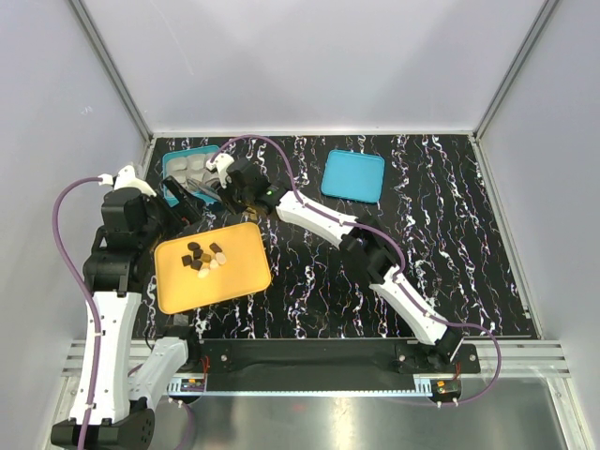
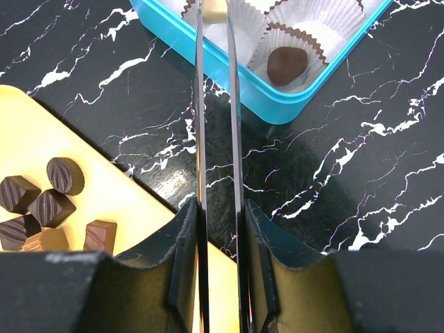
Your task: Pack the chocolate
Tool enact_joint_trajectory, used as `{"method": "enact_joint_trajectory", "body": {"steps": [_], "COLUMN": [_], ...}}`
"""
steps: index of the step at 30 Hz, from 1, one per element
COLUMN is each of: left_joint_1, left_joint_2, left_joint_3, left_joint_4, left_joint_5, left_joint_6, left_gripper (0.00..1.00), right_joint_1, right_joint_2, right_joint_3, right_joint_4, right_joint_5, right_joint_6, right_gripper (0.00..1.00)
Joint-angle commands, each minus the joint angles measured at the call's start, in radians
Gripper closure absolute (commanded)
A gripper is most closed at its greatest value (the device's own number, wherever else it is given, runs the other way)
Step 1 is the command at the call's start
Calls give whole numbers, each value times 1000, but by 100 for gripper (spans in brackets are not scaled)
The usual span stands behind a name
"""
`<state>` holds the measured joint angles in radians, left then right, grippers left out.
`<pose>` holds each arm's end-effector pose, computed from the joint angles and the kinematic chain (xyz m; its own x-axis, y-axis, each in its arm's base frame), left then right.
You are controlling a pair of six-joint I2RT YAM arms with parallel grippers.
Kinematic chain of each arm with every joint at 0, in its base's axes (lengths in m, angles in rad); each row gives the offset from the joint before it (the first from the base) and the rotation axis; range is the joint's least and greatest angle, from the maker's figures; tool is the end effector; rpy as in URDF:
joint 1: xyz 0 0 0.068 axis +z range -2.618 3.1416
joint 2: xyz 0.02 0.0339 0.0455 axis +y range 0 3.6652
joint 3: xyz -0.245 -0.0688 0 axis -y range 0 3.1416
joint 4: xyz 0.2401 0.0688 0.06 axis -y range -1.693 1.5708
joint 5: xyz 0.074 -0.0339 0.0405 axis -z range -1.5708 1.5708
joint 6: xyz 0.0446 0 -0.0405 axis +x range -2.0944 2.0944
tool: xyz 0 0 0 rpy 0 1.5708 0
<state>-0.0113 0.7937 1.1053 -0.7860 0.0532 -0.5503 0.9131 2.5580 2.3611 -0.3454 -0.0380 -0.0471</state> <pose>0.1638 -0.0042 0.3647 -0.4200 -0.5175 -0.7455 -0.1889 0.8534 -0.4859 0.3491 0.4547 0.1992 -0.2770 -0.4355 -0.8565 -0.8247 0.5652 -0.0207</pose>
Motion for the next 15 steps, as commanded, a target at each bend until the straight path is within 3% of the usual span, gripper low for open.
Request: {"method": "enact_joint_trajectory", "body": {"steps": [1, 15], "left_joint_1": [5, 5], "left_joint_2": [-10, -13], "left_joint_3": [-2, -10], "left_joint_4": [57, 65], "left_joint_5": [5, 10], "left_joint_6": [10, 6], "left_gripper": [1, 1], "right_joint_1": [-6, -6], "right_joint_2": [-39, -82], "right_joint_3": [-6, -53], "right_joint_4": [34, 56], "right_joint_5": [4, 7], "right_joint_6": [-8, -17], "right_gripper": [65, 62]}}
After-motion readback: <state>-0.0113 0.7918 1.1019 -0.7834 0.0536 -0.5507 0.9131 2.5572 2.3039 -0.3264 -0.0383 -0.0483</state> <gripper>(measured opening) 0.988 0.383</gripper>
